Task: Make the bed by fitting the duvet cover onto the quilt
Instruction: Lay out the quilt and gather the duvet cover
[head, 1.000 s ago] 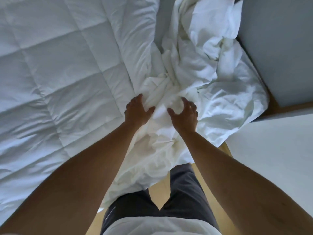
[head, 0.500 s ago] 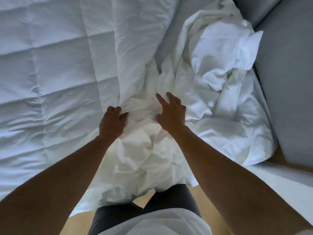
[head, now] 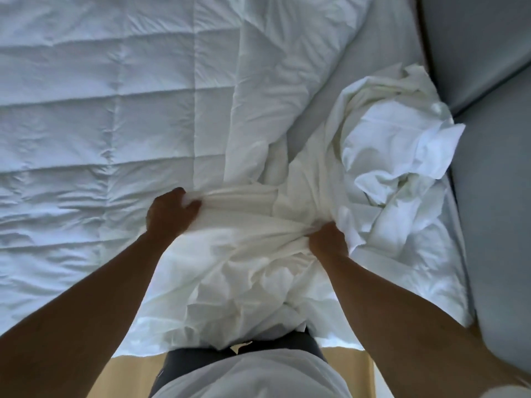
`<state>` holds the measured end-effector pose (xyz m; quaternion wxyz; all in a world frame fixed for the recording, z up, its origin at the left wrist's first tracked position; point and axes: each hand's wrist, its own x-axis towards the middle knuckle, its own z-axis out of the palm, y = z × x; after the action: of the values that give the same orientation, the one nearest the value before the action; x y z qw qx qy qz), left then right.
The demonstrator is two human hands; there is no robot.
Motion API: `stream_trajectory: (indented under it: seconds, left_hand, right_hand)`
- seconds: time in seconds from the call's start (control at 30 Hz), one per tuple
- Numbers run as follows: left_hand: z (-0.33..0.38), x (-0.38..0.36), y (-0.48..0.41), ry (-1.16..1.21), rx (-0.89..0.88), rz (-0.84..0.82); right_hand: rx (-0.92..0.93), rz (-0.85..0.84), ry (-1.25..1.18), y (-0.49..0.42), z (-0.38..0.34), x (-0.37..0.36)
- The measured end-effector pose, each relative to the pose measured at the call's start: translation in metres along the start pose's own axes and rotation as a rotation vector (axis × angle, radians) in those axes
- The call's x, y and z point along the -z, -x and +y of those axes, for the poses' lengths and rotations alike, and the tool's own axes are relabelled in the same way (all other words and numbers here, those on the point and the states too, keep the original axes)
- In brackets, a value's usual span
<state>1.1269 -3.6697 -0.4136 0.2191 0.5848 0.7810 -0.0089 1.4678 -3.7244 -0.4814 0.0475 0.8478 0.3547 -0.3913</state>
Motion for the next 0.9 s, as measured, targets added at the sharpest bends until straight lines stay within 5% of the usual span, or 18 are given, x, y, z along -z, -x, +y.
stream_trajectory:
  seconds: [0.2,0.3,0.4,0.53,0.9]
  left_hand:
    - [0.008,-0.031,0.029,-0.112,-0.025,-0.465]
    - [0.014,-0.025,0.035,-0.078,-0.163,-0.302]
    - [0.024,0.005,0.033,0.136,-0.373,-0.15]
    - [0.023,0.058,0.03,0.4,-0.469,-0.068]
    - [-0.09,0.136,0.084,1.146,-0.189,0.043]
  right_hand:
    - [0.103,-0.002,0.131,0.025,-0.024,-0.003]
    - [0.449,0.22,0.182,0.046,-0.039,-0.005]
    - [0.646,0.243,0.062,0.067,-0.059,0.005]
    - [0.67,0.245,-0.178,0.102,-0.089,0.029]
    - [0.583,0.355,-0.946,0.242,-0.083,0.044]
